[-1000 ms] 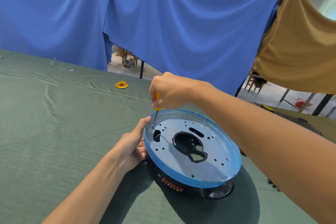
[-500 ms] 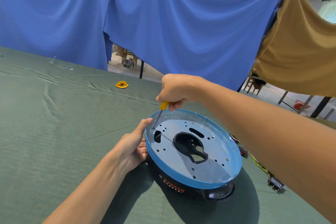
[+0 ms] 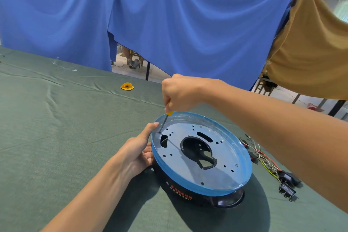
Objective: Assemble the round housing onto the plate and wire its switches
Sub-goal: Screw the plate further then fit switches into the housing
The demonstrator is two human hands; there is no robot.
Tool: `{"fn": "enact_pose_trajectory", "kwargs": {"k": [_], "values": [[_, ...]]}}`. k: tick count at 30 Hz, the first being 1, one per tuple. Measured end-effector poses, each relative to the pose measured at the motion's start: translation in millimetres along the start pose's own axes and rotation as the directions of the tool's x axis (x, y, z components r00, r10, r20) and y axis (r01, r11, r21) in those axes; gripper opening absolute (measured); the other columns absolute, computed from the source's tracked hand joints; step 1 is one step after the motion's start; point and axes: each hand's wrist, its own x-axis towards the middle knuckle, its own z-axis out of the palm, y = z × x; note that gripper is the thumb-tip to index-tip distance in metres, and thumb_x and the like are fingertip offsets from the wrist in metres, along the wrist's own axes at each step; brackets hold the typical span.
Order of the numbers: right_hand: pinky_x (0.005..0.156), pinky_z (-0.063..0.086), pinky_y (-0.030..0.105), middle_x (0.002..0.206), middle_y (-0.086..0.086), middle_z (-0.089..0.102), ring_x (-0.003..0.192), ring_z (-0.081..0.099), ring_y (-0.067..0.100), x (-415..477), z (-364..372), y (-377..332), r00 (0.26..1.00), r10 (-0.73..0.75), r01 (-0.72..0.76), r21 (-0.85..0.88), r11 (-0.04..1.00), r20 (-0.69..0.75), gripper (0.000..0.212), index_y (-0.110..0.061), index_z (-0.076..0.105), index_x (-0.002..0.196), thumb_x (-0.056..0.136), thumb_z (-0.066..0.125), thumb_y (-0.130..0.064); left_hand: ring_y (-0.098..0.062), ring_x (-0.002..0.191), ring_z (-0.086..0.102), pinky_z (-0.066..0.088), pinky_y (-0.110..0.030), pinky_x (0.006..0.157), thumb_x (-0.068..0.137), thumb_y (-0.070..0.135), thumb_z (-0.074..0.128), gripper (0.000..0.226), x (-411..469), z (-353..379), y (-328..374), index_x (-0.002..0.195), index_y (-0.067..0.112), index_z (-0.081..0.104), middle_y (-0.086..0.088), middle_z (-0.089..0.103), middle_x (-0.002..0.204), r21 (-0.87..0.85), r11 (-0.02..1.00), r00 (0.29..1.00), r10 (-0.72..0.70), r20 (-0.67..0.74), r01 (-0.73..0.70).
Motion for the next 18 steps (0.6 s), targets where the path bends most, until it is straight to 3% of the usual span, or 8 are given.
{"fn": "enact_pose_trajectory", "kwargs": {"k": [2,6,8,11,15,18], "values": [[0.048,0.043,0.023,0.066,0.005,0.068,0.064,0.056,0.018,4.0,-0.3,-1.2,0.999,0.036,-0.037,0.033,0.999,0.016,0.020,-0.010,0.062,0.069,0.088,0.057,-0.015,-0.031,0.066,0.073,0.060,-0.035,0.053,0.075,0.035,0.081,0.049,0.2,0.3,0.0,0.102,-0.002,0.065,-0.019,0.075,0.080,-0.008,1.000,1.000,-0.003,-0.012,0.003],[0.035,0.027,0.010,0.046,-0.001,0.052,0.034,0.041,0.015,12.4,-5.0,-5.4,0.973,0.199,-0.215,0.143,0.966,0.115,0.031,-0.008,0.055,0.059,0.090,0.055,-0.013,-0.031,0.067,0.074,0.061,-0.037,0.054,0.076,0.035,0.080,0.047,-0.1,1.1,-0.4,0.102,-0.001,0.065,-0.021,0.075,0.082,-0.009,1.000,1.000,-0.008,-0.018,0.008],[0.035,0.022,0.010,0.042,0.000,0.044,0.029,0.029,0.013,16.1,-7.5,-2.7,0.932,0.265,-0.326,0.255,0.910,0.246,0.030,-0.005,0.057,0.067,0.094,0.049,-0.013,-0.032,0.070,0.074,0.062,-0.039,0.057,0.076,0.034,0.080,0.046,-0.9,1.0,-0.4,0.102,-0.001,0.065,-0.021,0.075,0.084,-0.009,1.000,1.000,-0.008,-0.017,0.008],[0.036,0.020,0.015,0.058,0.004,0.047,0.038,0.028,0.012,17.3,-5.6,1.9,0.887,0.305,-0.423,0.347,0.837,0.348,0.026,-0.003,0.059,0.083,0.099,0.041,-0.014,-0.033,0.073,0.075,0.063,-0.041,0.060,0.076,0.034,0.080,0.047,-2.1,1.9,-0.3,0.104,-0.001,0.064,-0.022,0.075,0.086,-0.011,1.000,1.000,-0.005,-0.020,0.005],[0.037,0.029,0.013,0.063,0.005,0.060,0.040,0.041,0.014,12.1,-3.5,3.1,0.945,0.250,-0.306,0.300,0.904,0.211,0.031,-0.002,0.062,0.082,0.098,0.051,-0.026,-0.032,0.071,0.074,0.060,-0.036,0.054,0.077,0.039,0.079,0.049,-2.2,3.4,-1.0,0.104,0.000,0.066,-0.021,0.075,0.088,-0.002,1.000,1.000,0.007,-0.016,-0.007],[0.042,0.037,0.016,0.074,0.000,0.066,0.060,0.057,0.014,5.9,-7.2,4.5,0.992,0.092,-0.106,0.171,0.979,0.087,0.017,-0.012,0.070,0.093,0.088,0.067,-0.028,-0.031,0.071,0.074,0.060,-0.036,0.055,0.077,0.041,0.079,0.049,-1.7,1.7,-0.7,0.102,0.001,0.067,-0.019,0.076,0.085,-0.009,1.000,1.000,0.010,0.004,-0.010]]}}
